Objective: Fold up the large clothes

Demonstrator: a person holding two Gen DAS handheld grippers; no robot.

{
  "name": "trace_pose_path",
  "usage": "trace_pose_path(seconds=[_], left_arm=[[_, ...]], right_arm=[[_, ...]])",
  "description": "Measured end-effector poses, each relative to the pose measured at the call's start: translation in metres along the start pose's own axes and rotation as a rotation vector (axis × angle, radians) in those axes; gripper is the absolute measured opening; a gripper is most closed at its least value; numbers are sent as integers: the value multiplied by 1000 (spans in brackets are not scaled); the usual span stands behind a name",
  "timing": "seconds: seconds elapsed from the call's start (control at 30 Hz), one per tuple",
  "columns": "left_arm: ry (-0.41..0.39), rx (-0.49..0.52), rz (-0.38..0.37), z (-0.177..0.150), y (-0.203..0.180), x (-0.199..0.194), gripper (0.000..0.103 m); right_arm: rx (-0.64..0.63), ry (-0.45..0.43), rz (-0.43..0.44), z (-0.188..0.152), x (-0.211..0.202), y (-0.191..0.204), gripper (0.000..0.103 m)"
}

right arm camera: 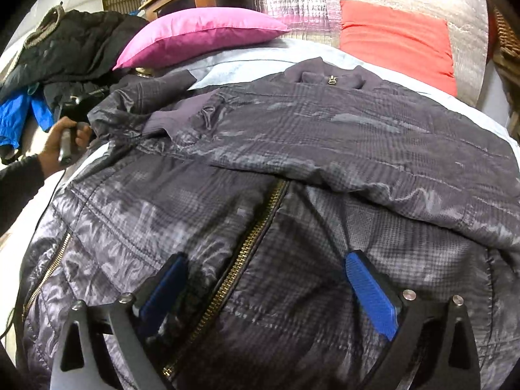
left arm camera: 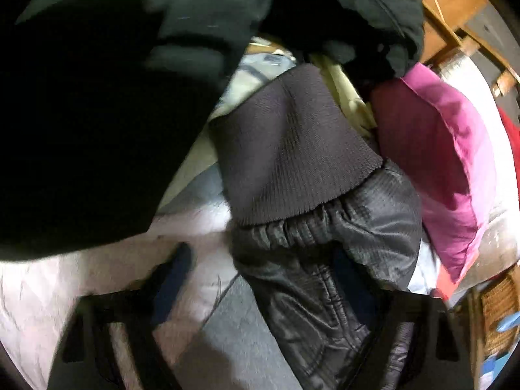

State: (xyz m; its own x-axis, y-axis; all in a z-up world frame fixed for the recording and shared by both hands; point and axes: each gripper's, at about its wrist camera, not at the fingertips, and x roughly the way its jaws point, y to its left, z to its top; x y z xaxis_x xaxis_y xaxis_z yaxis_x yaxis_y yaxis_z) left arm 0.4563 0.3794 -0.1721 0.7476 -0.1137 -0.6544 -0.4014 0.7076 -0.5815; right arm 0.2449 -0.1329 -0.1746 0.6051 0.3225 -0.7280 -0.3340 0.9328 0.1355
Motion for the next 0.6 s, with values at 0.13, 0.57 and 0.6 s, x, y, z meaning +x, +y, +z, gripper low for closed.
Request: trace_pose_path(seconds=[0.13, 0.57, 0.6], left_arm=[[51, 31, 57, 2, -6, 14, 13], [-293, 373, 16, -50, -91, -176, 7], [-307, 408, 4, -58, -105, -189, 7]], right_arm=[[5, -7, 5, -2, -3, -1, 101], [15, -11, 14, -4, -8, -2, 101], [15, -11, 14, -4, -8, -1, 101]])
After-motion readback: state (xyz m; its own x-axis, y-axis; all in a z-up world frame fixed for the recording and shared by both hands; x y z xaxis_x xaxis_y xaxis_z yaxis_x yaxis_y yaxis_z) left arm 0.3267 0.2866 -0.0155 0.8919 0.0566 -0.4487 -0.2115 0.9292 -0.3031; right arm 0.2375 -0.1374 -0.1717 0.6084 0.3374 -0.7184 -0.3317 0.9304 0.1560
